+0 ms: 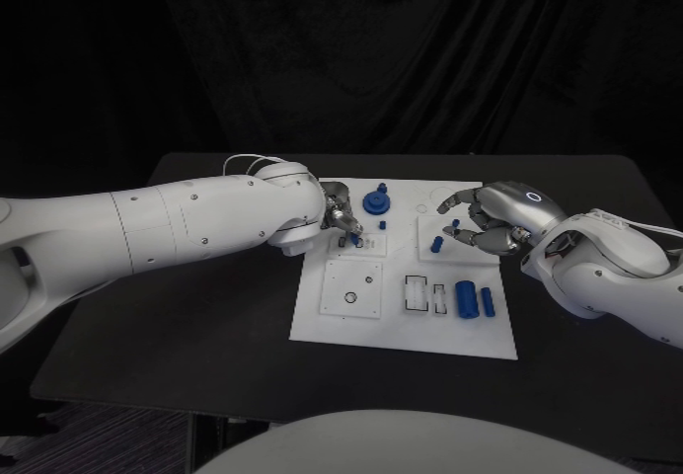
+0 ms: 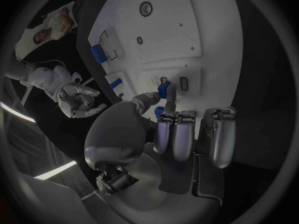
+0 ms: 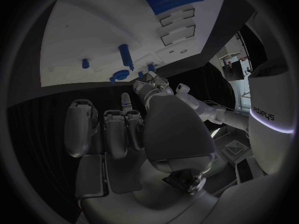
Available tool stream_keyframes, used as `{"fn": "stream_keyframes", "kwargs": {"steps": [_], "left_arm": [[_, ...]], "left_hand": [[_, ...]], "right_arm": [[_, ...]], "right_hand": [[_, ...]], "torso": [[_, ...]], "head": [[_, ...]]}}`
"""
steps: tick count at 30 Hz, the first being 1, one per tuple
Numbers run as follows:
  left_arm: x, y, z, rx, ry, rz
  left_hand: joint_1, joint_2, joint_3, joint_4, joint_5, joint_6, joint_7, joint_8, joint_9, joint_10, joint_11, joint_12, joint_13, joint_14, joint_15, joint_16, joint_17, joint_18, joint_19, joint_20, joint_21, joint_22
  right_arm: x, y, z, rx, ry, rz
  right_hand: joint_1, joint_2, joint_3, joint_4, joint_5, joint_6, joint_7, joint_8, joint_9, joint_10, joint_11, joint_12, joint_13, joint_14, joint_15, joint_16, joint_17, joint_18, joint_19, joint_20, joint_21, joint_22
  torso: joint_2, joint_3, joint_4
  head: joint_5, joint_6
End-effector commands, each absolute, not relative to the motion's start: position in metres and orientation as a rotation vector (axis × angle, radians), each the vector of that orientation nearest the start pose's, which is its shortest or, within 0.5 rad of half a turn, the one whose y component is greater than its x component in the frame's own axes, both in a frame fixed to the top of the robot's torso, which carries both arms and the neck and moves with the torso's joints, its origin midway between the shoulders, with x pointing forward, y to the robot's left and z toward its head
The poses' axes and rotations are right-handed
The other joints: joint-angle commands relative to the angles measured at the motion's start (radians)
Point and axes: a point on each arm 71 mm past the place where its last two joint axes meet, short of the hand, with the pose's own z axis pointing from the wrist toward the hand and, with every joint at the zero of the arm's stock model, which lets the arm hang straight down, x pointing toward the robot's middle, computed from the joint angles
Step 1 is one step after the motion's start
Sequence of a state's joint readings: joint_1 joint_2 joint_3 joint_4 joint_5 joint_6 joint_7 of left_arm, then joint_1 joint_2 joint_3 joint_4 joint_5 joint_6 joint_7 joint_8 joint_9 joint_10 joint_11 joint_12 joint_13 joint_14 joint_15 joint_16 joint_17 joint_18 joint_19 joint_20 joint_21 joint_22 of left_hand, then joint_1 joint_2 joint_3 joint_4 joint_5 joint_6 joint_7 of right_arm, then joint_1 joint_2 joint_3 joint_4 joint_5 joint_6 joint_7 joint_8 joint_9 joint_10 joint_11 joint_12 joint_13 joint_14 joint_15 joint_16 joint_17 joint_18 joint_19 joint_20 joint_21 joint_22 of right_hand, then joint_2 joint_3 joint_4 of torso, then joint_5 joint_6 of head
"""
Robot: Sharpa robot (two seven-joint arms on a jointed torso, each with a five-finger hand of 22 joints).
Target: Assemble the parts on the task board
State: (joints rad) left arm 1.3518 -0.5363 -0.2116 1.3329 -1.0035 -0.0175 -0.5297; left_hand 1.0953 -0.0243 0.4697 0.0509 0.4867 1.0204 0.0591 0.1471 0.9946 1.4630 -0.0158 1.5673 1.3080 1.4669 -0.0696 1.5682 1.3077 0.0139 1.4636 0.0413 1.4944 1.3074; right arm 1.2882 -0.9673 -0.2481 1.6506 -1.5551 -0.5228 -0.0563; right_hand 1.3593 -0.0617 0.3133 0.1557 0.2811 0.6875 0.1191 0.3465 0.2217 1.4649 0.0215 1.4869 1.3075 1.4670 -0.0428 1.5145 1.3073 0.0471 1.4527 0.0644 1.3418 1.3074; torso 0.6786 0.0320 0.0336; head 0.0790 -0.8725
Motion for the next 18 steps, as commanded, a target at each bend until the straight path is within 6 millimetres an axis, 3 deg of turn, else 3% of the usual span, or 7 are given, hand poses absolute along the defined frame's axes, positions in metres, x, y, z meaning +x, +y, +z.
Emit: {"fn": "stream_keyframes", "kwargs": {"steps": [1,18], "left_arm": [[0.5114,0.1198,-0.2139,-0.136,2.213,-0.441],[0.5081,0.1155,-0.2173,-0.108,2.240,-0.449]], "left_hand": [[-0.002,0.006,0.006,-0.001,0.007,-0.003,-0.006,0.006,0.000,0.108,-0.004,0.003,0.263,0.104,-0.002,0.003,0.263,0.005,0.079,-0.002,-0.004,0.239],[-0.005,0.007,0.008,0.000,0.007,-0.002,-0.006,0.006,0.000,0.108,-0.004,0.003,0.263,0.104,-0.003,0.003,0.263,0.005,0.078,-0.002,-0.005,0.238]], "right_arm": [[0.4444,-0.2247,-0.1940,-0.278,1.544,0.615],[0.4445,-0.2249,-0.1944,-0.277,1.550,0.612]], "right_hand": [[0.012,-0.002,0.003,0.000,0.003,0.007,0.002,-0.003,-0.001,0.007,-0.002,-0.004,0.140,0.077,-0.002,-0.005,0.186,0.009,-0.001,0.001,-0.002,0.189],[0.012,-0.002,0.003,0.000,0.003,0.007,0.002,-0.003,-0.001,0.007,-0.002,-0.004,0.140,0.077,-0.002,-0.005,0.186,0.009,-0.001,0.001,-0.002,0.189]], "torso": [[-0.001,0.0001,0.0002],[0.001,-0.0005,0.0013]], "head": [[0.000,0.000],[0.004,0.000]]}}
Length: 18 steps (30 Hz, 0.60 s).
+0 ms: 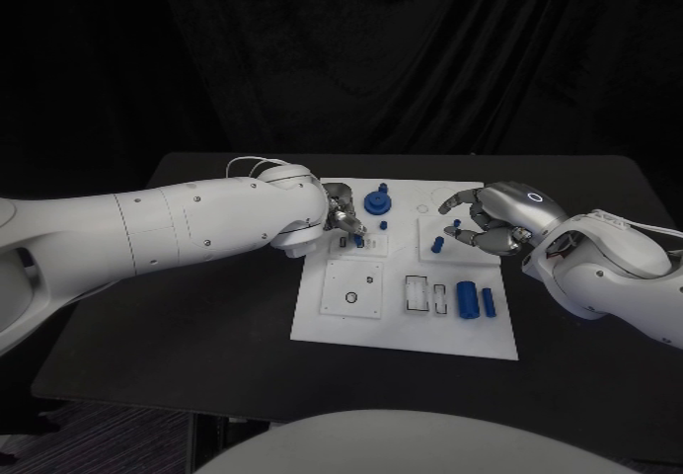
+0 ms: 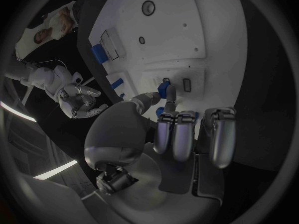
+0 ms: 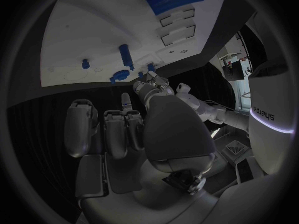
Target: Assemble the parts on the task board
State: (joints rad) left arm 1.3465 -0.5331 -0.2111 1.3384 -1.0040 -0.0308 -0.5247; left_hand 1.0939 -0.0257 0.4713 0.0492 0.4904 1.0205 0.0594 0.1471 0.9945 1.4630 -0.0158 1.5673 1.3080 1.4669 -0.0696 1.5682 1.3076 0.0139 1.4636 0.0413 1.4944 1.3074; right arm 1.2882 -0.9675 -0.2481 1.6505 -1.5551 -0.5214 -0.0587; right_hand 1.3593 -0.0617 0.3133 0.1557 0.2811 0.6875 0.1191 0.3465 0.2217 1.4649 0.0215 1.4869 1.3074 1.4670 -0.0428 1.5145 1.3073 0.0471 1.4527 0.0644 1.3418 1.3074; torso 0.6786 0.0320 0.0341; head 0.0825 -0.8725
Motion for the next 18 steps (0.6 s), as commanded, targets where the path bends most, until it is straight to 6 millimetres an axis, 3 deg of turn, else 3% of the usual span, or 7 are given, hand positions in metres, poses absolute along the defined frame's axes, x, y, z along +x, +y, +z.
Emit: {"fn": "stream_keyframes", "kwargs": {"steps": [1,18], "left_arm": [[0.5080,0.1154,-0.2174,-0.107,2.242,-0.449],[0.5068,0.1143,-0.2202,-0.091,2.262,-0.447]], "left_hand": [[-0.003,0.009,0.006,0.001,0.004,-0.002,-0.006,0.006,0.000,0.108,-0.004,0.003,0.263,0.104,-0.003,0.003,0.263,0.005,0.078,-0.002,-0.005,0.238],[-0.006,0.010,0.009,0.002,0.002,-0.003,-0.006,0.005,0.001,0.108,-0.005,0.003,0.263,0.104,-0.003,0.003,0.263,0.005,0.077,-0.003,-0.007,0.238]], "right_arm": [[0.4445,-0.2249,-0.1944,-0.277,1.551,0.612],[0.4446,-0.2248,-0.1945,-0.277,1.552,0.611]], "right_hand": [[0.012,-0.002,0.003,0.000,0.003,0.007,0.002,-0.003,-0.001,0.007,-0.002,-0.004,0.140,0.077,-0.002,-0.005,0.186,0.009,-0.001,0.001,-0.002,0.188],[0.012,-0.003,0.004,-0.003,0.003,0.008,0.003,-0.004,-0.003,0.007,-0.002,-0.004,0.139,0.077,-0.001,-0.006,0.185,0.009,-0.002,0.002,-0.004,0.188]], "torso": [[0.001,-0.0005,0.0006],[0.000,-0.0002,-0.0002]], "head": [[0.000,0.000],[0.001,0.000]]}}
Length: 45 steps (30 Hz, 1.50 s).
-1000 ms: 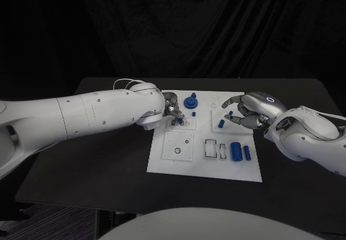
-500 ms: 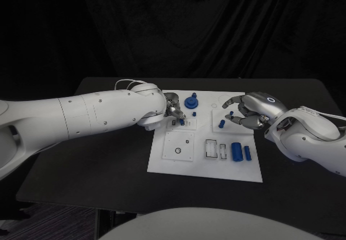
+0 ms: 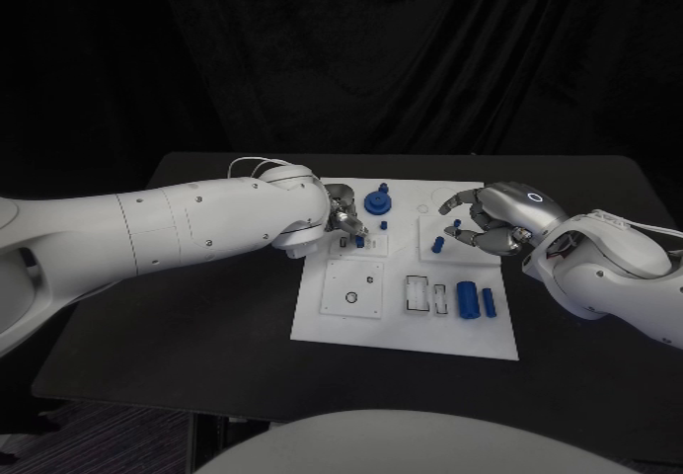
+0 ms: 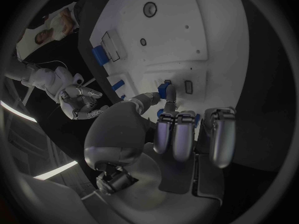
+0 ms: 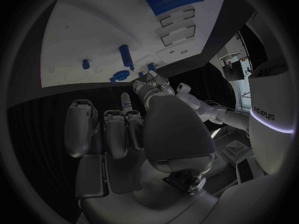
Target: Assemble the parts on the task board
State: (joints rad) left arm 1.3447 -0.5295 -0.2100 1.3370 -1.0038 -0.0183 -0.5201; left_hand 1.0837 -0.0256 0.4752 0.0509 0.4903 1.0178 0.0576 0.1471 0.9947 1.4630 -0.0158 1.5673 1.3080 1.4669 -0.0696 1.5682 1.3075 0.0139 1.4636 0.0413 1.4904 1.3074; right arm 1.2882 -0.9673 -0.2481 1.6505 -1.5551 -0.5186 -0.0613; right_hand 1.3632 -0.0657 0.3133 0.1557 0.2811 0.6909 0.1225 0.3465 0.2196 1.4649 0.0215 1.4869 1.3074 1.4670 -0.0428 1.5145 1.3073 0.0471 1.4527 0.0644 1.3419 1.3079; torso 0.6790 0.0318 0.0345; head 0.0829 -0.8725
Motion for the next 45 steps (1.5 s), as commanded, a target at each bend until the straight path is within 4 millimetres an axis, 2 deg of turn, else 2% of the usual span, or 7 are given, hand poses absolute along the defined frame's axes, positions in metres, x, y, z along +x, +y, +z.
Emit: {"fn": "stream_keyframes", "kwargs": {"steps": [1,33,36,37,40,45], "left_arm": [[0.5067,0.1143,-0.2206,-0.090,2.265,-0.447],[0.5045,0.1200,-0.2251,-0.070,2.305,-0.433],[0.5048,0.1195,-0.2249,-0.068,2.303,-0.439],[0.5050,0.1194,-0.2249,-0.068,2.301,-0.441],[0.5059,0.1196,-0.2247,-0.071,2.296,-0.444],[0.5074,0.1208,-0.2248,-0.075,2.293,-0.442]], "left_hand": [[0.004,0.010,0.006,0.001,0.002,0.000,-0.004,0.005,0.000,0.108,-0.005,0.003,0.263,0.104,-0.003,0.003,0.263,0.005,0.077,-0.003,-0.004,0.237],[0.002,0.008,0.014,-0.006,-0.010,-0.003,-0.004,0.003,0.003,0.108,-0.005,0.003,0.263,0.104,-0.003,0.003,0.263,0.009,0.071,-0.004,-0.022,0.232],[-0.016,0.015,0.007,0.003,-0.103,-0.005,-0.003,-0.001,0.007,0.108,-0.003,0.003,0.263,0.104,-0.002,0.003,0.263,0.010,0.069,-0.003,-0.030,0.230],[-0.025,0.019,0.001,0.012,-0.145,-0.006,-0.003,-0.003,0.007,0.108,-0.002,0.003,0.263,0.104,-0.001,0.003,0.263,0.011,0.068,-0.002,-0.033,0.229],[-0.050,0.026,-0.029,0.044,-0.232,-0.011,0.001,-0.012,0.003,0.108,0.002,0.003,0.263,0.104,0.002,0.003,0.263,0.012,0.066,0.000,-0.039,0.227],[-0.068,0.034,-0.067,0.081,-0.266,-0.028,0.010,-0.032,-0.009,0.108,0.010,0.003,0.263,0.104,0.008,0.003,0.263,0.014,0.063,0.005,-0.050,0.225]], "right_arm": [[0.4446,-0.2247,-0.1945,-0.277,1.552,0.611],[0.4450,-0.2252,-0.1954,-0.278,1.559,0.607],[0.4451,-0.2251,-0.1955,-0.278,1.560,0.607],[0.4451,-0.2250,-0.1956,-0.278,1.560,0.607],[0.4451,-0.2250,-0.1956,-0.278,1.561,0.607],[0.4450,-0.2253,-0.1957,-0.278,1.562,0.606]], "right_hand": [[0.008,0.001,0.004,-0.003,0.003,0.005,-0.001,-0.004,-0.001,0.007,-0.002,-0.004,0.140,0.077,-0.001,-0.006,0.185,0.009,-0.002,0.002,-0.004,0.188],[0.008,0.001,0.006,-0.004,0.003,0.005,0.000,-0.005,-0.003,0.007,-0.001,-0.004,0.139,0.077,-0.001,-0.006,0.185,0.009,-0.002,0.002,-0.005,0.187],[0.008,0.001,0.006,-0.004,0.003,0.005,0.000,-0.005,-0.003,0.007,-0.001,-0.004,0.139,0.077,-0.001,-0.006,0.185,0.009,-0.002,0.002,-0.005,0.187],[0.008,0.001,0.006,-0.004,0.003,0.005,0.000,-0.005,-0.003,0.007,-0.001,-0.004,0.139,0.077,-0.001,-0.006,0.185,0.009,-0.002,0.002,-0.005,0.187],[0.008,0.001,0.006,-0.004,0.003,0.005,0.000,-0.005,-0.003,0.007,-0.001,-0.004,0.139,0.077,-0.001,-0.006,0.185,0.009,-0.002,0.002,-0.005,0.187],[0.009,0.001,0.007,-0.005,0.003,0.006,0.000,-0.005,-0.004,0.007,-0.001,-0.005,0.139,0.076,-0.001,-0.007,0.184,0.009,-0.003,0.002,-0.006,0.187]], "torso": [[0.000,-0.0001,-0.0009],[-0.001,-0.0004,-0.0005],[-0.001,-0.0003,-0.0012],[-0.001,-0.0003,-0.0011],[0.000,0.0000,-0.0009],[-0.001,-0.0001,-0.0011]], "head": [[0.001,0.000],[0.003,0.000],[0.004,0.000],[0.004,0.000],[0.005,0.000],[0.004,0.000]]}}
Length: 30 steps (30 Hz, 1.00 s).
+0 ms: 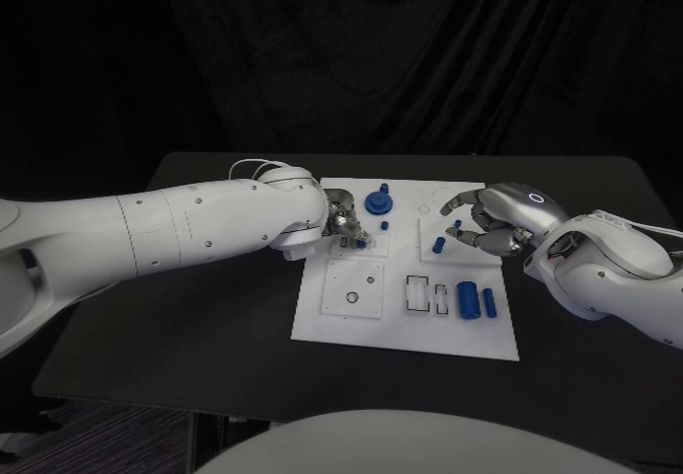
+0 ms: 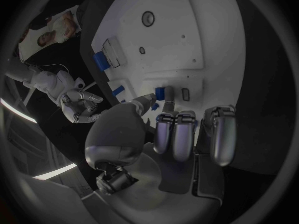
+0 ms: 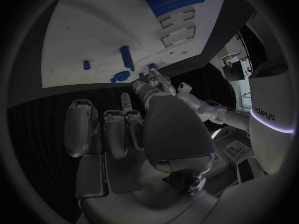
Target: Assemble the parts on the task board
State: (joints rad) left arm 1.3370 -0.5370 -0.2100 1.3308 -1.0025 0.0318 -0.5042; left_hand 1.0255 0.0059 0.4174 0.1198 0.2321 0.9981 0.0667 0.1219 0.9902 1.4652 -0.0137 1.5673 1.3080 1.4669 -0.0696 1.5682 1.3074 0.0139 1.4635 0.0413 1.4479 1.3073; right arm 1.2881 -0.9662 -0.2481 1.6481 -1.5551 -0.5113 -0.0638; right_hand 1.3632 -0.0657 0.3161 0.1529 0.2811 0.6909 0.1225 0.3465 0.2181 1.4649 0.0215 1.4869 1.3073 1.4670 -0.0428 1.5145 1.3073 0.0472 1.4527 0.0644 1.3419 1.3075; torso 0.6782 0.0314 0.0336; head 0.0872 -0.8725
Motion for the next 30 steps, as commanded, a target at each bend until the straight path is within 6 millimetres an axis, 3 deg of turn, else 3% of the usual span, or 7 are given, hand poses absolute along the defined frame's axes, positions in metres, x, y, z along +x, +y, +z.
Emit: {"fn": "stream_keyframes", "kwargs": {"steps": [1,5,8,15,20,24,30], "left_arm": [[0.5077,0.1211,-0.2248,-0.076,2.293,-0.441],[0.5087,0.1216,-0.2250,-0.077,2.294,-0.437],[0.5091,0.1214,-0.2255,-0.073,2.300,-0.433],[0.5089,0.1191,-0.2263,-0.062,2.309,-0.434],[0.5087,0.1178,-0.2268,-0.053,2.313,-0.441],[0.5091,0.1174,-0.2266,-0.050,2.310,-0.452],[0.5101,0.1183,-0.2266,-0.052,2.305,-0.457]], "left_hand": [[-0.010,0.004,-0.014,0.016,-0.009,-0.012,0.002,-0.010,-0.007,0.106,0.009,0.003,0.263,0.104,0.009,0.003,0.263,0.014,0.062,0.006,-0.010,0.224],[0.005,0.013,-0.020,0.021,0.013,-0.028,0.009,-0.032,-0.028,0.106,0.015,0.003,0.263,0.104,0.015,0.003,0.263,0.016,0.059,0.011,-0.020,0.222],[0.048,0.017,-0.004,-0.009,0.075,-0.043,0.013,-0.050,-0.047,0.106,0.017,0.003,0.263,0.104,0.016,0.003,0.263,0.017,0.058,0.013,-0.025,0.221],[0.058,0.015,-0.005,-0.018,0.064,-0.044,0.018,-0.056,-0.069,0.106,0.023,0.003,0.263,0.104,0.022,0.003,0.263,0.017,0.059,0.017,-0.024,0.222],[0.081,0.015,-0.001,-0.043,0.081,-0.037,0.015,-0.048,-0.072,0.106,0.021,0.003,0.263,0.104,0.021,0.003,0.263,0.017,0.059,0.018,-0.025,0.222],[0.109,0.019,0.022,-0.082,0.167,-0.046,0.017,-0.038,-0.069,0.106,0.021,0.003,0.263,0.104,0.021,0.003,0.263,0.018,0.057,0.017,-0.030,0.221],[0.113,0.021,0.048,-0.108,0.231,-0.052,0.022,-0.028,-0.064,0.106,0.024,0.003,0.263,0.104,0.023,0.003,0.263,0.018,0.057,0.020,-0.032,0.220]], "right_arm": [[0.4450,-0.2254,-0.1957,-0.278,1.562,0.606],[0.4450,-0.2254,-0.1958,-0.278,1.564,0.605],[0.4449,-0.2254,-0.1959,-0.279,1.565,0.605],[0.4449,-0.2250,-0.1962,-0.280,1.569,0.605],[0.4447,-0.2249,-0.1964,-0.281,1.573,0.604],[0.4446,-0.2251,-0.1966,-0.281,1.575,0.603],[0.4444,-0.2254,-0.1967,-0.281,1.579,0.601]], "right_hand": [[0.009,0.001,0.004,-0.002,0.003,0.006,0.000,-0.005,-0.002,0.007,-0.001,-0.005,0.139,0.076,-0.001,-0.007,0.184,0.009,-0.003,0.002,-0.006,0.188],[0.009,0.001,0.004,-0.002,0.003,0.006,0.000,-0.005,-0.002,0.007,-0.001,-0.005,0.139,0.076,-0.001,-0.007,0.184,0.009,-0.003,0.002,-0.006,0.188],[0.009,0.001,0.004,-0.002,0.003,0.006,0.000,-0.005,-0.002,0.007,-0.001,-0.005,0.139,0.076,-0.001,-0.007,0.184,0.009,-0.003,0.002,-0.006,0.188],[0.009,0.001,0.004,-0.002,0.003,0.006,0.000,-0.005,-0.002,0.007,-0.001,-0.005,0.139,0.076,-0.001,-0.007,0.184,0.009,-0.003,0.002,-0.006,0.188],[0.009,0.001,0.004,-0.002,0.003,0.006,0.000,-0.005,-0.002,0.007,-0.001,-0.005,0.139,0.076,-0.001,-0.007,0.184,0.009,-0.003,0.002,-0.006,0.188],[0.009,0.001,0.004,-0.002,0.003,0.006,0.000,-0.005,-0.002,0.007,-0.001,-0.005,0.139,0.076,-0.001,-0.007,0.184,0.009,-0.003,0.002,-0.006,0.188],[0.009,0.001,0.004,-0.002,0.003,0.006,0.000,-0.005,-0.002,0.007,-0.001,-0.005,0.139,0.076,-0.001,-0.007,0.184,0.009,-0.003,0.002,-0.006,0.188]], "torso": [[0.000,0.0004,0.0000],[0.000,0.0006,-0.0001],[0.000,0.0007,-0.0002],[0.001,0.0006,0.0001],[0.001,0.0003,0.0002],[0.002,0.0003,0.0004],[0.001,0.0007,0.0004]], "head": [[0.000,0.000],[0.000,0.000],[0.001,0.000],[0.002,0.000],[0.002,0.000],[0.002,0.000],[0.002,0.000]]}}
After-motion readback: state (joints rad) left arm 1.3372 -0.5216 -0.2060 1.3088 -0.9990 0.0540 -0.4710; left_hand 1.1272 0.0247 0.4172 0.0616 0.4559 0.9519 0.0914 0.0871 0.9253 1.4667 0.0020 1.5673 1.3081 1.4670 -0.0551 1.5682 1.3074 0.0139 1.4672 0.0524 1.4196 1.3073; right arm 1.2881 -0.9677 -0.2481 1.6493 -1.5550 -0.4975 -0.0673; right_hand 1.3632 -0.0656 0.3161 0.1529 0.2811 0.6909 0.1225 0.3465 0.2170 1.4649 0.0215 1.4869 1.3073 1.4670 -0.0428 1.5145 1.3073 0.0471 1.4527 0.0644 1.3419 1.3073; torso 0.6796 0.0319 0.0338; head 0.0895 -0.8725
